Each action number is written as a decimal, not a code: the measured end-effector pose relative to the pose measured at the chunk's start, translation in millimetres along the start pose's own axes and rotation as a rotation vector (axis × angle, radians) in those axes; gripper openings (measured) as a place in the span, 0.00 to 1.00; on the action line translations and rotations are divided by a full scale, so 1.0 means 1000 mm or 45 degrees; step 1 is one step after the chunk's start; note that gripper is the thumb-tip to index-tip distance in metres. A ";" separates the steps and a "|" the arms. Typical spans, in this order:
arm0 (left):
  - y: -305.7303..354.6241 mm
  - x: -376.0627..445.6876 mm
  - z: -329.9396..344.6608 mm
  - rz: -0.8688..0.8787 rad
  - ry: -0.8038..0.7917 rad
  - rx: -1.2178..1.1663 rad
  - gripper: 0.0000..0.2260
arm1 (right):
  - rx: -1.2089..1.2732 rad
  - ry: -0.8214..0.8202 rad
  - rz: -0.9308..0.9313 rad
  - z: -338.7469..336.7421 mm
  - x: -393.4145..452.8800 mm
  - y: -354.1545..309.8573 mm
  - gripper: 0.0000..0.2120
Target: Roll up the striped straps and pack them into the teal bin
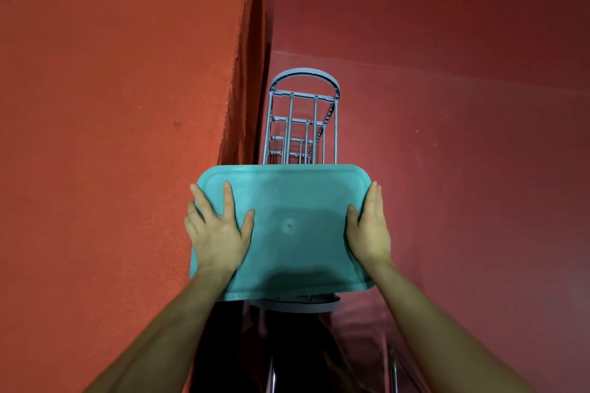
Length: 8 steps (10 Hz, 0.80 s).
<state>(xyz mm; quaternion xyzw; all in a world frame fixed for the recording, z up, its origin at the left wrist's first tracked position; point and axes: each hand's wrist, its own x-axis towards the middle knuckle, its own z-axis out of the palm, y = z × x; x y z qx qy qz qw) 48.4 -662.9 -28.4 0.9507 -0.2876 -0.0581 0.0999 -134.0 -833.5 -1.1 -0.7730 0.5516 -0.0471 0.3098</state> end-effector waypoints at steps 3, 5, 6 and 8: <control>-0.007 0.004 0.007 -0.012 -0.093 0.016 0.33 | -0.290 -0.059 0.002 0.013 0.009 0.001 0.29; 0.001 0.005 0.008 -0.004 -0.138 0.025 0.33 | -0.439 -0.056 0.024 0.015 0.010 0.005 0.30; 0.006 0.003 0.004 -0.009 -0.196 -0.025 0.34 | -0.491 -0.069 0.019 0.016 0.005 0.004 0.28; -0.005 0.002 -0.020 0.047 -0.292 -0.078 0.33 | -0.458 -0.207 -0.298 0.023 -0.002 -0.037 0.29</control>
